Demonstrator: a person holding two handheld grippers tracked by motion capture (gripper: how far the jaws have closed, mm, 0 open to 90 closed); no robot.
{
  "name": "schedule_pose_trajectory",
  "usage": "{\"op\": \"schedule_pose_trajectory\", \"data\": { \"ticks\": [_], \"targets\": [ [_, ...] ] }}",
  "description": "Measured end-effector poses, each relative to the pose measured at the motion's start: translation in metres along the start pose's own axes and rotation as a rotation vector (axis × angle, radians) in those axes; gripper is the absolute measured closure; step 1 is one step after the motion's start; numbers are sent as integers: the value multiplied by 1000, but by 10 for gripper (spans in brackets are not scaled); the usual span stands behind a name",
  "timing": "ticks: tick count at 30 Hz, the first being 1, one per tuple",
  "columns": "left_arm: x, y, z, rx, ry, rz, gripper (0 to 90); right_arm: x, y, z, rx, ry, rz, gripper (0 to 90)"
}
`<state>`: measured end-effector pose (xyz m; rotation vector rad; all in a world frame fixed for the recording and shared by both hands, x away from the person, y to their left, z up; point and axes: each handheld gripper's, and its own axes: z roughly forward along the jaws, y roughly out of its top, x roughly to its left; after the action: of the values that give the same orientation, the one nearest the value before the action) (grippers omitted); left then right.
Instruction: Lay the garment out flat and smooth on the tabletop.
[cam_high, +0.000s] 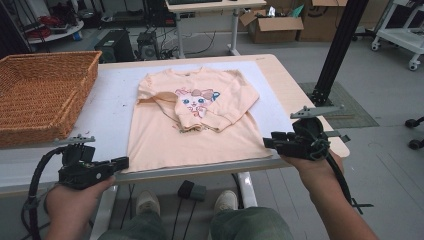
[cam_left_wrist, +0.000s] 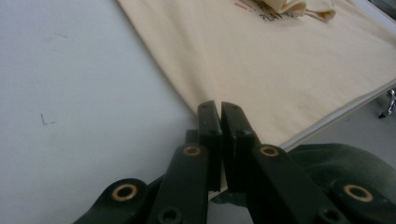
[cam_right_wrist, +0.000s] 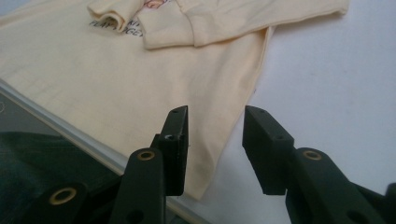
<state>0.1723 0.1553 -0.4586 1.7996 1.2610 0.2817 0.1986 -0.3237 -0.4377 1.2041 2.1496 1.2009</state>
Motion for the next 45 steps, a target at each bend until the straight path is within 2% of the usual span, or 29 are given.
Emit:
{"op": "schedule_pose_trajectory", "data": {
  "ticks": [2,3,4,6,8,11,16,21,23,26,28,34,36,40,41,42,43,45],
  "targets": [
    [0,3,-2,0,0,18,862,-1,6,0,-8,-2,-5,588],
    [1,9,-2,-6,18,19,784,-2,10,2,-11,2,-10,585],
    [2,13,-1,-3,18,11,633,-4,15,4,-12,0,-20,580],
    [6,28,3,-15,-5,12,536,-8,24,9,-10,-2,-29,573],
    [10,47,11,-27,-4,16,470,-16,36,18,-17,0,-38,568],
    [19,77,26,-50,-12,23,410,-30,57,35,-24,5,-42,565],
    [32,120,48,-67,-15,73,363,-51,91,63,-40,17,-62,553],
    [45,154,62,-109,-4,66,303,-65,116,93,-35,42,-74,526],
    [48,163,65,-117,0,78,292,-71,126,105,-24,52,-85,525],
    [49,173,70,-142,8,88,289,-78,138,117,-32,60,-107,525],
    [51,180,78,-148,7,81,287,-81,142,128,-23,68,-117,526],
    [60,198,101,-124,10,82,272,-86,149,171,44,93,-140,543],
    [65,199,106,-126,7,70,265,-88,151,187,86,98,-139,547],
    [71,200,114,-114,-4,66,265,-94,149,212,145,87,-125,609],
    [72,200,116,-109,-7,68,265,-96,147,219,178,92,-117,637],
    [74,200,118,-107,-11,67,265,-97,144,220,152,94,-100,737],
    [76,200,119,-106,-14,62,265,-98,144,220,152,98,-99,848],
    [78,200,121,-99,-23,62,265,-99,146,219,163,113,-102,887]
  ]
}}
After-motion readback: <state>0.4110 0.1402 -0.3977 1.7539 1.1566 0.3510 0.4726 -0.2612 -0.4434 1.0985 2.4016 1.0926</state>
